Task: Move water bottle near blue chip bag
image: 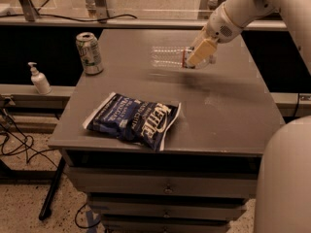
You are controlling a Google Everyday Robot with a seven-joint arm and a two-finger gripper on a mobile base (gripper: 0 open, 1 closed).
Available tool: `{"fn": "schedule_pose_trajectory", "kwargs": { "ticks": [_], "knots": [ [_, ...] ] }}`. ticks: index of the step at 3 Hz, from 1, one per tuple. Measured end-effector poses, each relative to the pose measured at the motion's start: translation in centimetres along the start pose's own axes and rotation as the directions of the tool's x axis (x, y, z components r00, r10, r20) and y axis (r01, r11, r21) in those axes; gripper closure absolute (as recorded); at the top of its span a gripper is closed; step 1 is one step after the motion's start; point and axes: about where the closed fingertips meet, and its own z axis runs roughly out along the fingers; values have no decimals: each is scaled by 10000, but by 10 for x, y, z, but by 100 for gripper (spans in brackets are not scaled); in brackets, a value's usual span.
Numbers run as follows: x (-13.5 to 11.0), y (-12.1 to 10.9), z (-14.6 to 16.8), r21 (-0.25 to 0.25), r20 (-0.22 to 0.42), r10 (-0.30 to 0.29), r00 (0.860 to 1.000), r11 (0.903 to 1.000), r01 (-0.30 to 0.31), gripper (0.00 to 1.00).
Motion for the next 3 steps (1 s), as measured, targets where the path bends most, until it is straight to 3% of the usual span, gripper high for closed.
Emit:
{"fn": "schedule_pose_trajectory", "kwargs": {
  "ticks": [1,3],
  "knots": [
    [0,36,-17,-271,-102,-402,9991,9988,399,100],
    [41,96,-17,-785,-881,-594,9943,9955,525,100]
  ]
}}
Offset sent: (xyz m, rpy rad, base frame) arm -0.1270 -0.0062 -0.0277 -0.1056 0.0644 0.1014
